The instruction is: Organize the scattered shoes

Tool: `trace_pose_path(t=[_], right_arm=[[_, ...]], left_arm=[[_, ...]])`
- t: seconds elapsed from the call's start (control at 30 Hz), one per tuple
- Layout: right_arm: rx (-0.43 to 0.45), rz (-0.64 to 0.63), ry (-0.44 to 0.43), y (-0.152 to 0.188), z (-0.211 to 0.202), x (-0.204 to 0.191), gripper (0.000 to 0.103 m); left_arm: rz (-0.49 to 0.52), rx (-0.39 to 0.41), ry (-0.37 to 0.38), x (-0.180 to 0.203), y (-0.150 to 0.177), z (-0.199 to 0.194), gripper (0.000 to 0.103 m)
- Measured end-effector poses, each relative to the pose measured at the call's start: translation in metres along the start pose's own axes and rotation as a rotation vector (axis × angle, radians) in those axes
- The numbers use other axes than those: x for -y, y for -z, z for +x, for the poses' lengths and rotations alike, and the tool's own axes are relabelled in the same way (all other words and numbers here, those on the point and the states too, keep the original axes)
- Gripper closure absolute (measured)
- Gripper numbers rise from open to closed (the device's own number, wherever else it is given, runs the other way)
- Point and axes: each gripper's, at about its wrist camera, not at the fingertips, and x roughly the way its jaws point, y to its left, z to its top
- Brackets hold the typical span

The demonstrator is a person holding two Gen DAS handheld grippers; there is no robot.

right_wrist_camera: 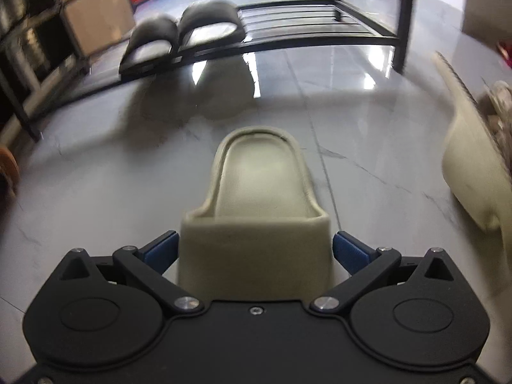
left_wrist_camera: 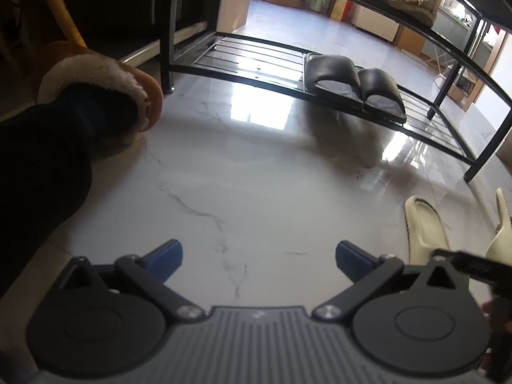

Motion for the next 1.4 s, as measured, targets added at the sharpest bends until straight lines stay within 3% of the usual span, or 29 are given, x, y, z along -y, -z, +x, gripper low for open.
trace_pose_path(t=[0.33,0.5,0.63,0.7,0.93,1.1,1.4], right_arm=[[0.026,0.054,-0.041,0.013,-0.026,0.027,0.000],[0.001,-0.018,-0.063,0.025,-0.027,0.011,0.000],[-0.035,-0.105,-0.001,0.029,-0.007,-0.010,0.000],[-0.009,-0.144,0.031,0.030,-0.002,-0.017,0.002],[0.024,-0.101,0.047,0.011,0.012,-0.015,0.003],[0.009,-0.145,0.049,0.005,0.017,-0.015,0.002],[0.025,-0.083,0.001,0.000,-0.011,-0.002,0.000]], left_arm=[[0.045,0.002,-0.006,0.009,0.007,0.000,0.001],[0.055,-0.003,-0.014,0.011,0.008,0.002,0.001],[0.051,-0.001,-0.010,0.010,0.007,0.002,0.001],[0.048,0.010,-0.009,0.008,0.006,0.000,0.001],[-0.024,-0.022,-0.001,-0.002,0.002,0.006,0.001],[-0.024,-0.011,0.014,-0.001,0.002,0.004,0.001],[-0.010,-0.004,0.024,0.002,0.003,0.003,0.001]])
